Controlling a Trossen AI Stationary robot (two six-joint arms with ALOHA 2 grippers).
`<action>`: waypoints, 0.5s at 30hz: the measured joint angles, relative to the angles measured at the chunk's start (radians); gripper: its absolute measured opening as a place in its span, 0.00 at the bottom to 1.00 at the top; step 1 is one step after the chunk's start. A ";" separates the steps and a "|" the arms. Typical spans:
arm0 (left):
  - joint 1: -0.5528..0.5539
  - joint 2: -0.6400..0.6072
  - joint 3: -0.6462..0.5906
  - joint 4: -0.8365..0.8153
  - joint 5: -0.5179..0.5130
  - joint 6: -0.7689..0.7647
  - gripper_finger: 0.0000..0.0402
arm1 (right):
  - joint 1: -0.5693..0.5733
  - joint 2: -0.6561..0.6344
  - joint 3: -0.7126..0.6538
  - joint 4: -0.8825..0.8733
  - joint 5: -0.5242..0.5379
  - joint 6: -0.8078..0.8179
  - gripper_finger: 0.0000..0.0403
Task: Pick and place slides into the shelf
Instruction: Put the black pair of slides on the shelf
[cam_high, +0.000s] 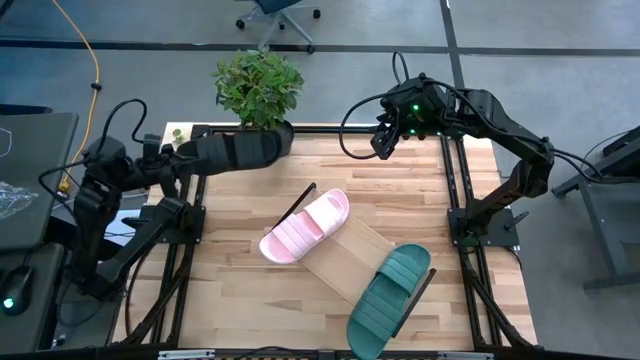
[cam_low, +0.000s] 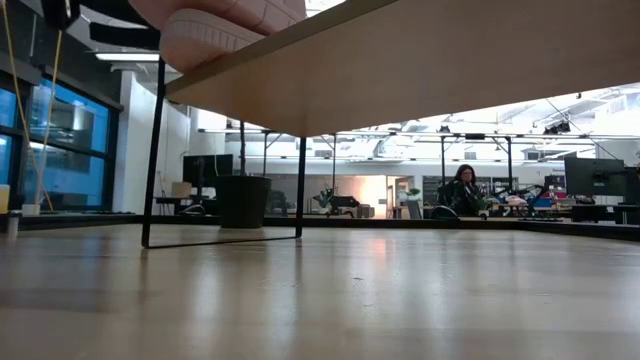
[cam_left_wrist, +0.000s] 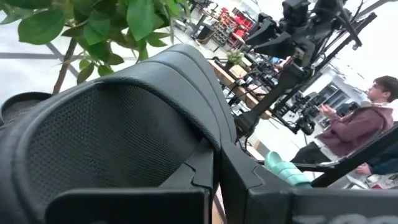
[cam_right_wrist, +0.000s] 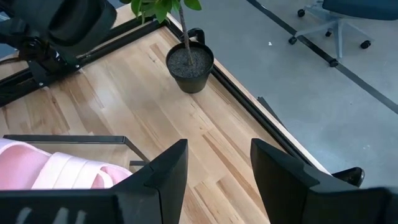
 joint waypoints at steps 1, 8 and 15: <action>0.000 0.000 0.007 0.000 0.002 -0.003 0.00 | 0.000 0.000 0.000 0.000 0.000 0.000 0.42; 0.000 0.000 0.062 0.000 0.011 -0.034 0.00 | 0.000 0.000 0.000 0.000 0.000 -0.003 0.42; 0.000 0.000 0.121 0.002 0.023 -0.052 0.00 | 0.000 0.000 0.000 0.000 0.000 -0.003 0.42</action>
